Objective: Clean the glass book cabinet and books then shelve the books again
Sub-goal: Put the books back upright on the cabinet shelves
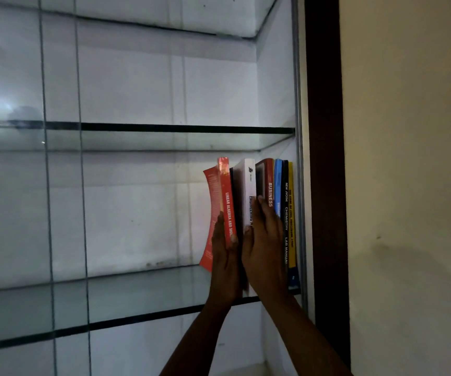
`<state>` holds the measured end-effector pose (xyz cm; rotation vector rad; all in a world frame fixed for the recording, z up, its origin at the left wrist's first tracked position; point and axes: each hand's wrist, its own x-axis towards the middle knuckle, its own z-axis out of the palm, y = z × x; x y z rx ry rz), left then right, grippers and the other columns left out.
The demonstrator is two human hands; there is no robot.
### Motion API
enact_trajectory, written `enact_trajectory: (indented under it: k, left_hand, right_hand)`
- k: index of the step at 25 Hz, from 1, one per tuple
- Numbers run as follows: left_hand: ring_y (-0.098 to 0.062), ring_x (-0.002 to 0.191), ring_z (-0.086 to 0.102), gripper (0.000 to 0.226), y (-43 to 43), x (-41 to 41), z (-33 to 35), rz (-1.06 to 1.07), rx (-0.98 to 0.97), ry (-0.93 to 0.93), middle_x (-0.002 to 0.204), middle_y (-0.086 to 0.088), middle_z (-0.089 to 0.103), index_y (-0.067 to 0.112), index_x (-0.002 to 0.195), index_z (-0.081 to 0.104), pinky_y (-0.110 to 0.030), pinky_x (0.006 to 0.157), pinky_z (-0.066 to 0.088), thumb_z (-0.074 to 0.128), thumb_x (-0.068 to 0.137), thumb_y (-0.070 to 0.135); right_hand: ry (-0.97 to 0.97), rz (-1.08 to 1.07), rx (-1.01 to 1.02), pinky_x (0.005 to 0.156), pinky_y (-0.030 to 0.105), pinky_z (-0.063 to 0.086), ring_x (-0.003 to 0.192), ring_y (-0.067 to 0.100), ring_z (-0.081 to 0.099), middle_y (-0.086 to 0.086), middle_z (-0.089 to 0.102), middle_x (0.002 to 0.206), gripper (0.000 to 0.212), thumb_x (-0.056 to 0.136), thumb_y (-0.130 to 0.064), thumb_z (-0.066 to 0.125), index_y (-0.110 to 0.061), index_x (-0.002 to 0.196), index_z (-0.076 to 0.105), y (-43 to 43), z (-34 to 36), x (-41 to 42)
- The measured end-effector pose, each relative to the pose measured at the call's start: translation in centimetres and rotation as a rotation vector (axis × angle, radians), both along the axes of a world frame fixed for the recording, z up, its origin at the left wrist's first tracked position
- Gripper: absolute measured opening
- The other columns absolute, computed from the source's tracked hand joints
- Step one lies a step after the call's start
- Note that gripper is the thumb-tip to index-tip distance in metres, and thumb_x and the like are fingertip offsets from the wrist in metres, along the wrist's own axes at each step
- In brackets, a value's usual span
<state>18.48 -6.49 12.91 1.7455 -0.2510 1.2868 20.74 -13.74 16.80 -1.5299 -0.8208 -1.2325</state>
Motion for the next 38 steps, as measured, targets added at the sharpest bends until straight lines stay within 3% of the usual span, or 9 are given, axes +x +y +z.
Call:
enact_trajectory:
  k: [5,9,14,22,29,32,34,36,38]
  left_hand:
    - [-0.02,0.132,0.043,0.079,-1.3,0.1,1.4,-0.267,-0.258,0.153,0.144,0.0,0.042,0.039,0.142,0.032,-0.052,0.106,0.037,0.044,0.074,0.08]
    - [-0.018,0.114,0.06,0.103,-0.9,0.0,1.6,-0.48,-0.38,0.204,0.127,-0.003,0.06,0.027,0.136,0.042,-0.033,0.088,0.054,0.059,0.053,0.084]
    - [-0.008,0.115,0.058,0.085,-0.1,-1.2,2.7,-0.472,-0.27,0.269,0.132,0.004,0.055,0.034,0.139,0.038,-0.031,0.09,0.052,0.051,0.068,0.078]
    - [0.015,0.12,0.042,0.041,-2.4,-16.0,-3.8,0.182,0.035,0.348,0.131,0.024,0.051,0.033,0.129,0.052,-0.009,0.101,0.034,0.054,0.087,0.036]
    - [0.014,0.115,0.046,0.044,-0.3,-39.3,-16.5,0.78,-0.022,0.663,0.126,0.033,0.051,0.066,0.117,0.044,-0.005,0.097,0.033,0.041,0.075,0.079]
    - [0.003,0.114,0.052,0.046,-1.2,-52.4,-22.6,1.001,-0.316,0.765,0.124,0.017,0.055,0.056,0.115,0.055,-0.019,0.097,0.042,0.046,0.075,0.077]
    - [-0.015,0.118,0.053,0.033,-5.0,-64.5,-27.7,1.174,-0.752,0.677,0.12,0.003,0.059,0.022,0.117,0.062,-0.02,0.091,0.048,0.057,0.09,0.041]
    - [-0.028,0.115,0.052,0.026,-6.9,-67.6,-29.9,1.209,-0.954,0.604,0.114,-0.005,0.056,0.003,0.119,0.055,-0.009,0.076,0.047,0.051,0.093,0.002]
    - [-0.026,0.112,0.053,0.03,-10.6,-74.2,-32.2,1.308,-1.177,0.597,0.111,-0.007,0.055,-0.001,0.122,0.054,-0.014,0.073,0.044,0.049,0.093,-0.001]
  right_hand:
    - [-0.059,-0.107,-0.117,0.114,0.045,0.021,0.14,0.02,0.018,0.004,0.02,0.154,0.053,0.1,-0.045,0.017,-0.021,0.147,0.019,-1.6,-4.5,0.8]
    - [-0.073,-0.276,-0.282,0.115,0.041,0.006,0.145,0.02,0.004,0.002,-0.002,0.158,0.061,0.1,-0.048,0.011,-0.015,0.149,0.001,-0.9,-6.3,2.4]
    - [0.01,-0.145,-0.351,0.116,0.041,0.003,0.145,0.017,0.001,0.002,0.0,0.158,0.06,0.099,-0.051,0.01,-0.018,0.149,0.006,-1.7,-5.2,1.6]
    - [0.124,0.505,-0.375,0.108,0.02,0.032,0.13,0.006,0.037,-0.013,0.042,0.135,0.041,0.091,-0.034,0.041,-0.031,0.132,0.045,-8.1,-9.0,-6.5]
    - [0.284,1.144,-0.88,0.085,0.01,0.043,0.104,-0.002,0.052,-0.014,0.054,0.115,0.028,0.09,-0.026,0.053,-0.027,0.116,0.061,-0.1,-15.2,-18.2]
    - [0.319,1.289,-1.09,0.085,0.022,0.047,0.098,0.006,0.058,-0.01,0.057,0.112,0.025,0.09,-0.02,0.059,-0.028,0.114,0.061,4.4,-19.4,-26.9]
    - [0.3,1.459,-1.321,0.086,0.026,0.048,0.097,0.009,0.059,-0.009,0.059,0.114,0.025,0.09,-0.019,0.059,-0.028,0.113,0.061,7.4,-23.5,-38.9]
    - [0.373,1.503,-1.338,0.087,0.02,0.045,0.099,0.012,0.06,-0.004,0.06,0.116,0.026,0.09,-0.016,0.059,-0.019,0.115,0.062,8.4,-24.7,-42.0]
    - [0.35,1.593,-1.486,0.078,0.007,0.04,0.1,0.011,0.056,-0.003,0.058,0.11,0.028,0.091,-0.012,0.057,-0.009,0.119,0.061,10.4,-27.7,-50.9]
